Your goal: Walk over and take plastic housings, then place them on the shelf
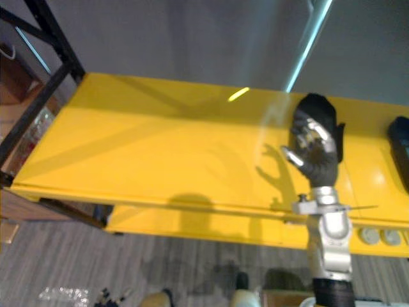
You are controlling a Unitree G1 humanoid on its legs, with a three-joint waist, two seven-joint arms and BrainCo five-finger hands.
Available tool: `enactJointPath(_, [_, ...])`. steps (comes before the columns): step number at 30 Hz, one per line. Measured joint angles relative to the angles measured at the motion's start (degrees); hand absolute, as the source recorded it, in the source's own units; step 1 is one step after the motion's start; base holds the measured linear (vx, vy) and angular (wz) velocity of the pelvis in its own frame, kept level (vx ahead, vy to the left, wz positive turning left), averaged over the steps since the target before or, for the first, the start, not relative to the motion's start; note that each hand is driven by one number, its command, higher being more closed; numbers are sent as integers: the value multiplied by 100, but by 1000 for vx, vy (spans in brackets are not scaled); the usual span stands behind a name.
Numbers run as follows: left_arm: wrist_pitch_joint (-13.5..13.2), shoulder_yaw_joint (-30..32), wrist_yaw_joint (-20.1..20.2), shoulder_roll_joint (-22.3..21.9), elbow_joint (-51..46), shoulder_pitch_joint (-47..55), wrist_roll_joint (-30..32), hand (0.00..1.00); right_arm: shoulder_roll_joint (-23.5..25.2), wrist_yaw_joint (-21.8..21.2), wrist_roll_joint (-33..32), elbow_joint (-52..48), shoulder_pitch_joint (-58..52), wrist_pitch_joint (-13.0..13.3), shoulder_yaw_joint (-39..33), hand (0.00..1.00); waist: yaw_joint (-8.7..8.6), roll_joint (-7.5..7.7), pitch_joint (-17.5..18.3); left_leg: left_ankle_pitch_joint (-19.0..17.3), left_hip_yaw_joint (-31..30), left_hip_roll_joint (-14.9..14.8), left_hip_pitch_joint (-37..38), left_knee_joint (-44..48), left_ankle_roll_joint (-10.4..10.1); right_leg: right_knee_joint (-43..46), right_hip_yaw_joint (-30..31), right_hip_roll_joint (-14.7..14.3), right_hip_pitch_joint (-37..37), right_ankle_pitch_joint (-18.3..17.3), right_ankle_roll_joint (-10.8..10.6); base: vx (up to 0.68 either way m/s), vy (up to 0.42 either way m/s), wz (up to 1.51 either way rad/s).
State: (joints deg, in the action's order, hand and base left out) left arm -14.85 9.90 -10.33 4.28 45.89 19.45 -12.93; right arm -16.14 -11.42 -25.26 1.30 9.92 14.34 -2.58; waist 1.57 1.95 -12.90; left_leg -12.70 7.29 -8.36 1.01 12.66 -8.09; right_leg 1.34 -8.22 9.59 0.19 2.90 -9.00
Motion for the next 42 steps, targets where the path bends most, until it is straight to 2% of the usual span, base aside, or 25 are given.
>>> enactJointPath(1, [5, -4, -1, 0, 4, -44, 1, 0, 61, 82, 19, 438, 111, -189, 87, 0, 60, -7, 2, 4, -65, 6, -12, 21, 3, 0, -85, 37, 13, 0, 0, -14, 12, 19])
enactJointPath(3, [20, -4, -5, 1, 4, -65, 1, 0, 138, 321, 27, 1029, 253, -386, 200, 0, 134, -21, 2, 3, -130, 13, -21, 77, 3, -3, -145, 41, 75, 0, 0, -19, 9, 21])
enactJointPath(5, [54, -11, -7, 2, 7, -69, 0, 0, 279, 720, 21, 1678, 454, -619, 202, 0, 216, -66, 24, 2, -228, 27, -23, 107, 3, -9, -271, 53, 169, 0, 0, -29, 3, 22])
enactJointPath(11, [125, -183, -9, -23, 20, -105, 7, 0, 298, 1309, -2, 2539, 1193, -733, 38, 0, 284, -236, 118, 15, -393, 84, -130, 200, 21, -21, -409, 122, 208, 17, -1, -51, 12, 12])
enactJointPath(14, [129, -176, -9, -21, 32, -105, 40, 0, 297, 1501, -15, 2818, 1410, -734, -24, 0, 330, -288, 149, 33, -412, 104, -145, 205, 42, -22, -425, 125, 208, 39, -4, -35, -2, 3])
enactJointPath(18, [126, -175, -2, -22, 33, -135, 48, 0, 287, 1773, -99, 3137, 1624, -687, -249, 0, 387, -283, 151, 37, -481, 123, -224, 292, 48, -27, -467, 130, 215, 56, -6, -30, 3, 7])
enactJointPath(24, [120, -185, 2, -23, 36, -140, 48, 0, 292, 2525, -85, 3340, 1771, -560, -434, 0, 407, -283, 150, 44, -499, 150, -217, 294, 59, -121, -482, 139, 282, 106, -15, -6, 1, 2])
enactJointPath(26, [116, -209, 1, -23, 36, -141, 47, 0, 292, 2650, -82, 3341, 1771, -546, -588, 0, 406, -283, 150, 44, -494, 151, -217, 290, 59, -130, -479, 136, 282, 110, -14, 0, 0, 0])
enactJointPath(38, [114, -279, 2, -25, 42, -152, 45, 0, 291, 3023, 185, 3323, 1749, -388, -760, 0, 397, -284, 150, 49, -390, 183, -179, 211, 66, -222, -402, 139, 269, 175, -15, 2, 4, -3])
enactJointPath(42, [112, -358, 3, -26, 42, -154, 45, 0, 291, 3030, 187, 3288, 1726, -388, -762, 0, 393, -291, 146, 52, -337, 181, -115, 170, 71, -225, -333, 137, 271, 175, -14, -2, 4, -8])
